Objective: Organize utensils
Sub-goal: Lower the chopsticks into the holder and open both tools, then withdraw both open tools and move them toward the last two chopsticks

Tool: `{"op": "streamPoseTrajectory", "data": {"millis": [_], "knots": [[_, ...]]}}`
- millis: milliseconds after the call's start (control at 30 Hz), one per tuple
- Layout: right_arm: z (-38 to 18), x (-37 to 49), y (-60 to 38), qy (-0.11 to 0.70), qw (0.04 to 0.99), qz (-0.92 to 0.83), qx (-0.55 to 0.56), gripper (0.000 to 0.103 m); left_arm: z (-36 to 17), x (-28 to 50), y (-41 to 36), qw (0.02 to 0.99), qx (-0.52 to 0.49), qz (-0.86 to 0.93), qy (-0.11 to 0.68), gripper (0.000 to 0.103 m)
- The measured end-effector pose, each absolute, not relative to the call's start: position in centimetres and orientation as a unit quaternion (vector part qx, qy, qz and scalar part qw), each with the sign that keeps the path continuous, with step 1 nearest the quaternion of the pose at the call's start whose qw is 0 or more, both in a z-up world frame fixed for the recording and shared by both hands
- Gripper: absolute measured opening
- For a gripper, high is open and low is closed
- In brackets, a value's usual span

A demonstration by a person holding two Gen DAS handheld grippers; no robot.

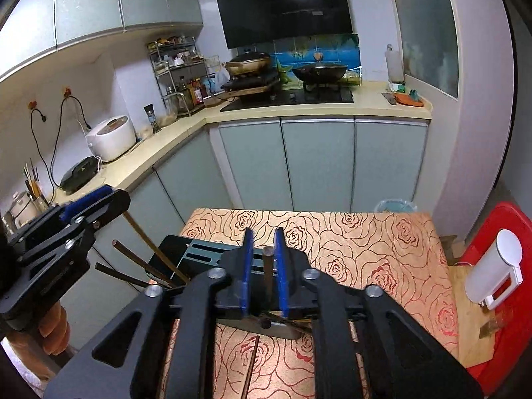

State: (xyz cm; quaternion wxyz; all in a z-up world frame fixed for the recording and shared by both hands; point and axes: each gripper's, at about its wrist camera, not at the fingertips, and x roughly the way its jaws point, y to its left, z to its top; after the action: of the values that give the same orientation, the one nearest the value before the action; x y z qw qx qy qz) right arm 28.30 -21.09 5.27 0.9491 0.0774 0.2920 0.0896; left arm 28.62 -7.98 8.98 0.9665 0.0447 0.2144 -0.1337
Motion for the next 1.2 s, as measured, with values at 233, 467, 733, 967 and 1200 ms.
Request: {"op": "streamPoseTrajectory", "data": {"millis": [233,467,733,967,1200], "knots": [[6.3,26.7,-21.8,0.264,0.958,0.079,0.084,0.052,9.7,27.0,-6.9,0.972,0.039,-0.129,0.192,0.072],[6.9,24.3,-22.3,0.241,0.964,0.081,0.078,0.055,9.1,24.9,-5.8,0.974,0.031,-0.132,0.184,0.085],[5.9,21.2,-22.9,0.225,0.968,0.082,0.07,0.056,5.7,22.2,-4.5,0.972,0.027,-0.125,0.197,0.088],[2.5,18.1,-23.3,0.219,0.971,0.073,0.061,0.06,0.5,19.1,-3.6,0.968,0.046,-0.115,0.216,0.089],[-2.5,15.0,-22.4,0.231,0.97,0.062,0.036,0.06,-5.3,16.2,-2.2,0.96,0.042,-0.109,0.253,0.089]]}}
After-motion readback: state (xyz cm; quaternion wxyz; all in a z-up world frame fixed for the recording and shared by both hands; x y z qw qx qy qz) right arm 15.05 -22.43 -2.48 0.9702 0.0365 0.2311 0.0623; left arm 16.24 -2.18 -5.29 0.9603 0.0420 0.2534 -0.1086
